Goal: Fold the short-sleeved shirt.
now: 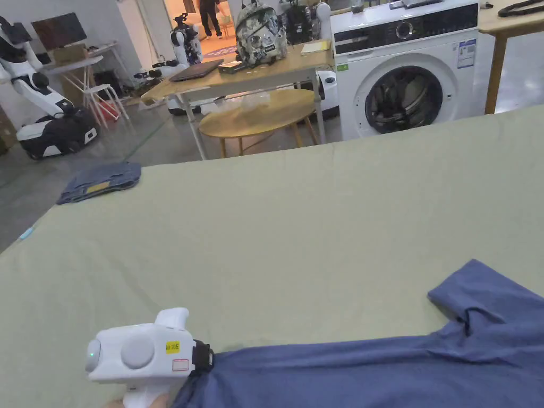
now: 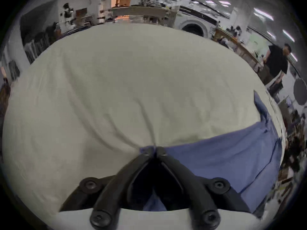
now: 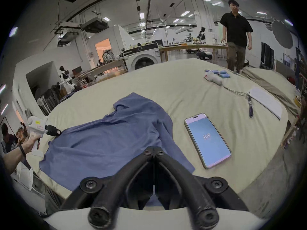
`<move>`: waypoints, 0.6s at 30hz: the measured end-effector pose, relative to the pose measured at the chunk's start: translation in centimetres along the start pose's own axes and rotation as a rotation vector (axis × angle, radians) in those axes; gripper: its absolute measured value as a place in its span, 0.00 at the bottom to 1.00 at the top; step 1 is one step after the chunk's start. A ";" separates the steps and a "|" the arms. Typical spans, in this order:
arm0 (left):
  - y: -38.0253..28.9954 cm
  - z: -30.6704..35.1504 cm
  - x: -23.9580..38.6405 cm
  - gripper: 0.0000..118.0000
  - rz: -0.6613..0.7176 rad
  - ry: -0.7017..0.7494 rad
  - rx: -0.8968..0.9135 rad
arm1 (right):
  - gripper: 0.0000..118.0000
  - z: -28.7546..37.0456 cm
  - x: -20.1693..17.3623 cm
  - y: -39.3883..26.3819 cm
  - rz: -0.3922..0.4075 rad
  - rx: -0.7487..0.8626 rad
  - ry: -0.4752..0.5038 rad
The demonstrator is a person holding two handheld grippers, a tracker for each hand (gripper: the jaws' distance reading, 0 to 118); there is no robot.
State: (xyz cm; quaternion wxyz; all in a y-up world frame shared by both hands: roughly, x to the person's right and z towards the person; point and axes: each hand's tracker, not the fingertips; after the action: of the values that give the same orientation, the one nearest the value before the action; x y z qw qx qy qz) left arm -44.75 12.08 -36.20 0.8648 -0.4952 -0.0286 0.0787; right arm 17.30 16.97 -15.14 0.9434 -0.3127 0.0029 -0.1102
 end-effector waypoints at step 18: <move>0.8 0.1 1.3 0.00 0.029 0.078 -0.092 | 0.05 -27.7 -1.4 13.5 0.103 -0.517 -0.102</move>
State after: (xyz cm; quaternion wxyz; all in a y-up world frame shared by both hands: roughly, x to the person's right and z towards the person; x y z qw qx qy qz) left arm -43.54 12.76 -36.83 0.8404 -0.5374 0.0086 0.0705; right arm 16.64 11.42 -45.48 0.8355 -0.5479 -0.0006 -0.0418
